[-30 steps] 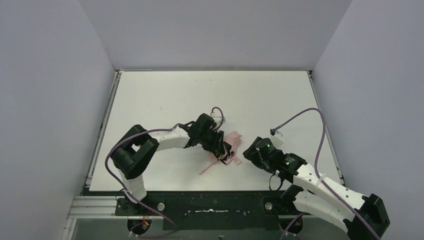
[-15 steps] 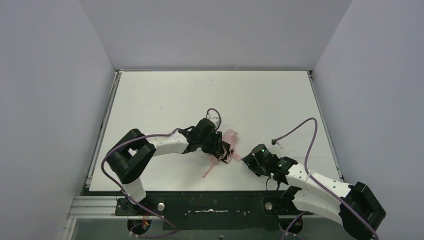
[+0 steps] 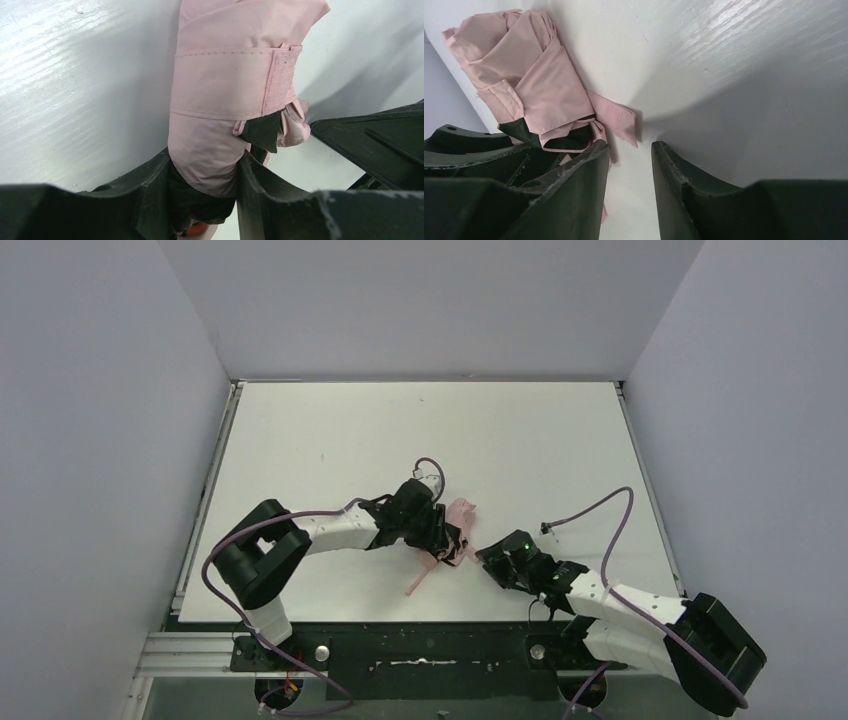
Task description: Put away the umbrella
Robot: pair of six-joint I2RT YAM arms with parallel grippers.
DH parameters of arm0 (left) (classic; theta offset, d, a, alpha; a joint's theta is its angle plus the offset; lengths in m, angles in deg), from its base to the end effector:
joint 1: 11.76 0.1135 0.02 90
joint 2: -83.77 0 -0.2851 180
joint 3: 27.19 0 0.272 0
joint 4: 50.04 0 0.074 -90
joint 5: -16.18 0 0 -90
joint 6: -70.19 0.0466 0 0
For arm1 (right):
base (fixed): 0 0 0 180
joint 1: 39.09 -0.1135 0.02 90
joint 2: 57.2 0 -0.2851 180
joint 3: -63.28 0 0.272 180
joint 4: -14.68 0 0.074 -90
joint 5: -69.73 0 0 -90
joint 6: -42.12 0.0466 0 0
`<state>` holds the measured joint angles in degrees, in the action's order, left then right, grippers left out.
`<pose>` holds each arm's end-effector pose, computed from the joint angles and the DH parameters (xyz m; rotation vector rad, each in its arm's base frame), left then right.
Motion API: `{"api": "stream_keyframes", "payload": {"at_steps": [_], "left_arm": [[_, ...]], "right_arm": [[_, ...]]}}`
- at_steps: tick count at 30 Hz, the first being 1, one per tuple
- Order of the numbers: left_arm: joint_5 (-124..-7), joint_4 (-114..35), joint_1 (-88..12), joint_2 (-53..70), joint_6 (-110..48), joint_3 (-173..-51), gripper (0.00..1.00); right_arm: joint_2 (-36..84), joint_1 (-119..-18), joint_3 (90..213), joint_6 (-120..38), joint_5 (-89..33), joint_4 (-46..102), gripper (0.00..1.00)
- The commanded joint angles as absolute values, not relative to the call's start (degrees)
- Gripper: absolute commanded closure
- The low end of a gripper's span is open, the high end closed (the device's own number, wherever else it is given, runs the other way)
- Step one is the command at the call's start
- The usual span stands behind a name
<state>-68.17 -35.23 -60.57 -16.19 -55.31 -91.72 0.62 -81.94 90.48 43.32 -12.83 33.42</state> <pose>0.2389 -0.2799 0.1441 0.3470 2.5739 -0.7252 0.1365 0.1183 0.1250 1.1340 2.3718 0.8293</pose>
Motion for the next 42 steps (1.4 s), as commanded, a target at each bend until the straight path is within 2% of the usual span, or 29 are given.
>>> {"api": "stream_keyframes", "payload": {"at_steps": [1, 12, 24, 42], "left_arm": [[-76.62, -21.22, -60.60, -19.89, -52.82, -89.16, 1.00], [-77.17, -19.88, -61.75, -21.07, -51.05, -90.64, 1.00], [-77.30, -19.07, -62.81, -22.73, -50.15, -91.59, 1.00], [-77.42, -18.70, -63.85, -24.12, -49.86, -92.22, 1.00]], "right_arm": [[3.11, -82.25, 89.09, 44.88, -12.33, 29.41, 0.62], [3.94, -82.03, 86.94, 45.84, -10.22, 26.93, 0.62], [4.81, -80.83, 83.96, 41.74, -9.86, 19.14, 0.67], [6.98, -77.85, 83.27, 35.97, -14.22, 10.59, 0.72]]}}
